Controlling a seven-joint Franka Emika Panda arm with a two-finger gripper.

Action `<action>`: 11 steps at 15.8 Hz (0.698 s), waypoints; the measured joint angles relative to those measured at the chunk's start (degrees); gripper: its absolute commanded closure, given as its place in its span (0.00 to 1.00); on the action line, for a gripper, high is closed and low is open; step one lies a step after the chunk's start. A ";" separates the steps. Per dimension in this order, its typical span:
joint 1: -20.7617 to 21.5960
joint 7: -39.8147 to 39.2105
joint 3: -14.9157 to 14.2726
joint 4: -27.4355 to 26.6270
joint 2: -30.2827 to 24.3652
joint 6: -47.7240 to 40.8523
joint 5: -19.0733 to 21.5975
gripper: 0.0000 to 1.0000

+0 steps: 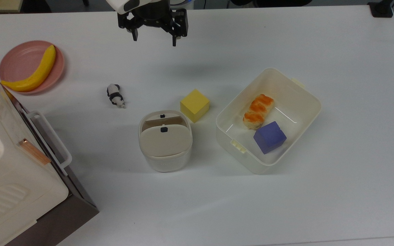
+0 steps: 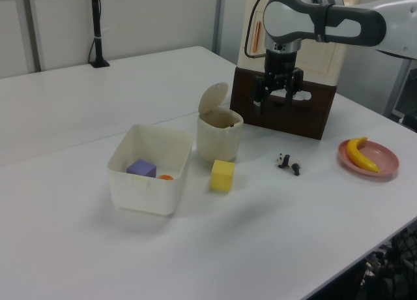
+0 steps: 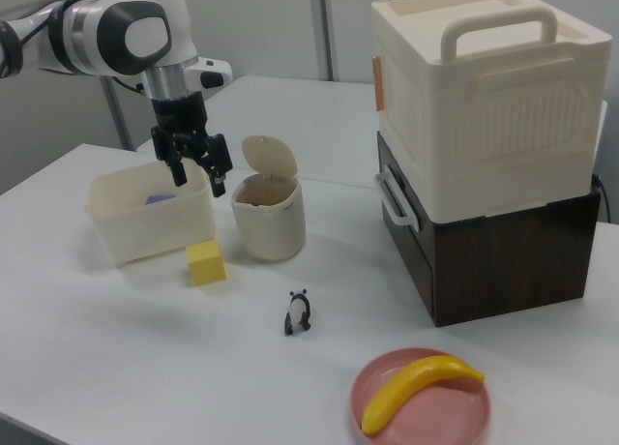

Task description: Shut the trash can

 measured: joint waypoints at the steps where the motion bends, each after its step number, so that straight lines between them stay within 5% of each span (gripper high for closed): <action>1: 0.00 0.02 0.00 0.00 0.00 0.00 0.00 0.00; 11: 0.00 0.06 0.00 -0.02 0.00 -1.94 0.00 0.00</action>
